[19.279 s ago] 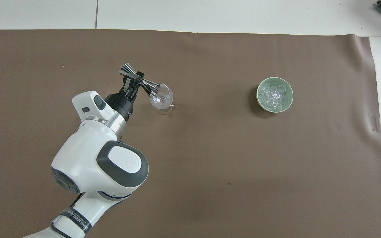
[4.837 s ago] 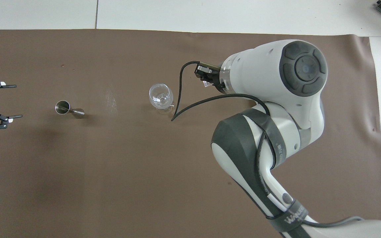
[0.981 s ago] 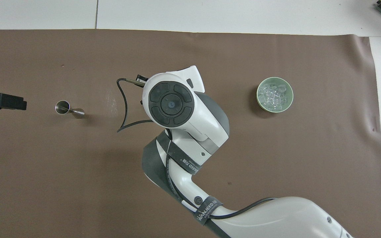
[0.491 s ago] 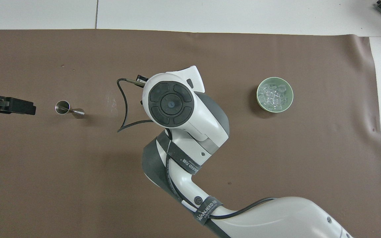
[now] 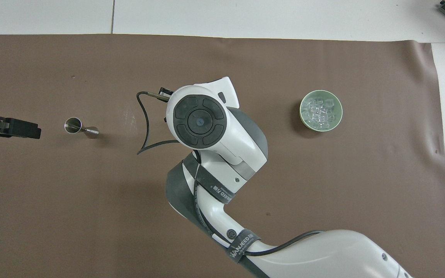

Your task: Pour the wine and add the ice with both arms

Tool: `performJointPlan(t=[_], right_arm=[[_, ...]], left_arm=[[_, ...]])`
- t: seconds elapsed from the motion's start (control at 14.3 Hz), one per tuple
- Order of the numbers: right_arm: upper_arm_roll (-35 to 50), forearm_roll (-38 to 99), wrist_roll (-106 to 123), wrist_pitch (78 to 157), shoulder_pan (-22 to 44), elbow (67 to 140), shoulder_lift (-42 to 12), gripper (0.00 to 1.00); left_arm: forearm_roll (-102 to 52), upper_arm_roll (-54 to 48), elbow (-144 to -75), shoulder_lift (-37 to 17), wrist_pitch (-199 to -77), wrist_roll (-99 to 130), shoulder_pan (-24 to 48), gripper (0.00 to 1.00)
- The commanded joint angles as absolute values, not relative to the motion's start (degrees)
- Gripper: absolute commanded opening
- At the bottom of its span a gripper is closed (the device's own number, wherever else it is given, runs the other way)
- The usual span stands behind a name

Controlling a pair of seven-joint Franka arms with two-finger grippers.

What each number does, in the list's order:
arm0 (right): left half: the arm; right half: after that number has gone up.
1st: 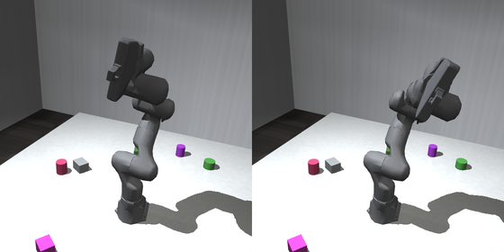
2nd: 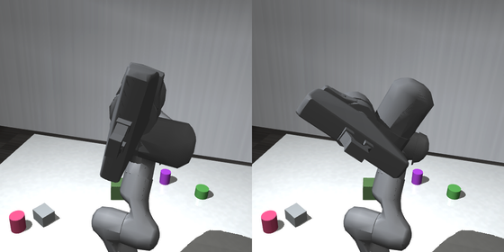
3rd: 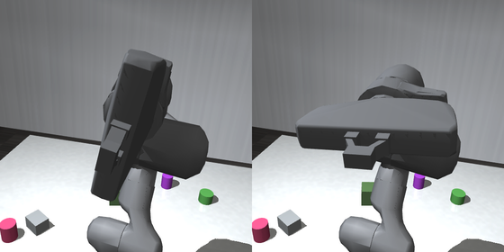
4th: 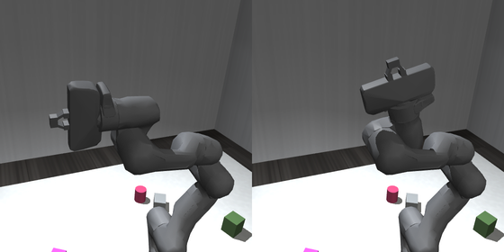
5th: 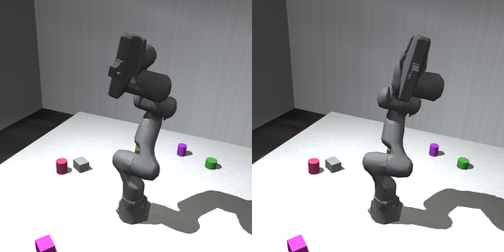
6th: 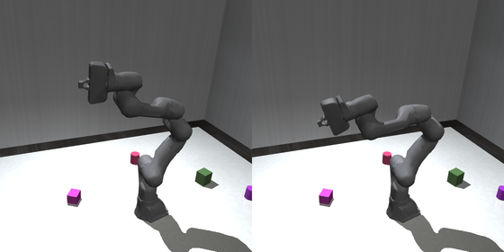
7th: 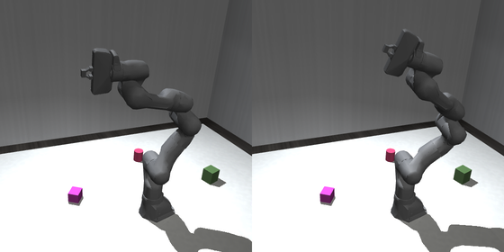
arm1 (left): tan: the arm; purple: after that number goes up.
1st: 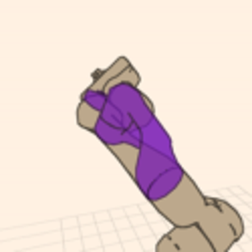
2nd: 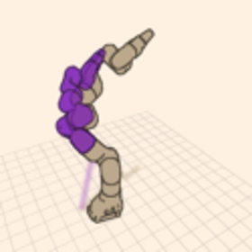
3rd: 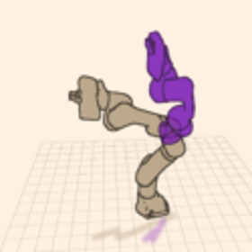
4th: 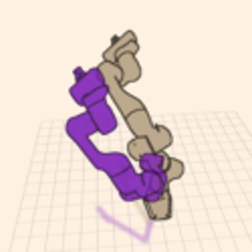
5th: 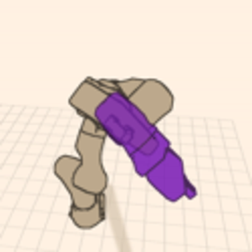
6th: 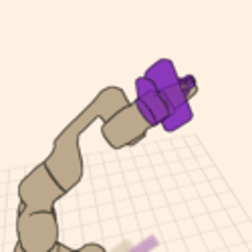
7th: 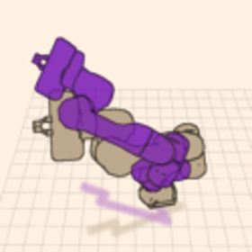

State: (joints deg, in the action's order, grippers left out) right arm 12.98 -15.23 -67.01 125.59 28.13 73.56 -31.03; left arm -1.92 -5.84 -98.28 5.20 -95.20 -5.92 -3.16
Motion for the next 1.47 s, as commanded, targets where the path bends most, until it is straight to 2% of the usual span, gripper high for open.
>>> performJointPlan(t=[0.0, 0.49, 0.84, 0.91, 1.19, 1.4], right_arm=[[13.3, -16.6, -69.2, 125.2, 27.9, 73.8, -30.9, 0.41], [13.2, -17.0, -65.7, 118.6, 26.9, 73.0, -28.9, 0.42], [13.1, -16.8, -62.9, 118.3, 26.2, 72.9, -27.0, 0.40], [13.1, -16.0, -60.0, 118.0, 25.0, 73.6, -25.1, 0.40], [13.4, -12.3, -44.2, 107.2, 19.3, 75.0, -19.9, 0.41], [13.4, -11.8, -35.1, 104.1, 14.9, 79.0, -16.7, 0.43]], left_arm=[[-2.5, -5.4, -99.1, 6.3, -94.3, -2.7, -2.0, 1.00], [-2.3, -5.4, -99.1, 6.4, -94.3, -2.9, -2.5, 1.00], [-2.4, -5.3, -98.3, 6.5, -94.4, -2.9, -2.7, 1.00], [-2.5, -5.2, -97.5, 7.1, -94.2, -2.8, -2.7, 1.00], [-2.5, -4.9, -97.0, 8.1, -93.7, -2.7, -2.6, 1.00], [-2.5, -4.6, -97.0, 8.1, -93.7, -2.7, -2.8, 1.00]])
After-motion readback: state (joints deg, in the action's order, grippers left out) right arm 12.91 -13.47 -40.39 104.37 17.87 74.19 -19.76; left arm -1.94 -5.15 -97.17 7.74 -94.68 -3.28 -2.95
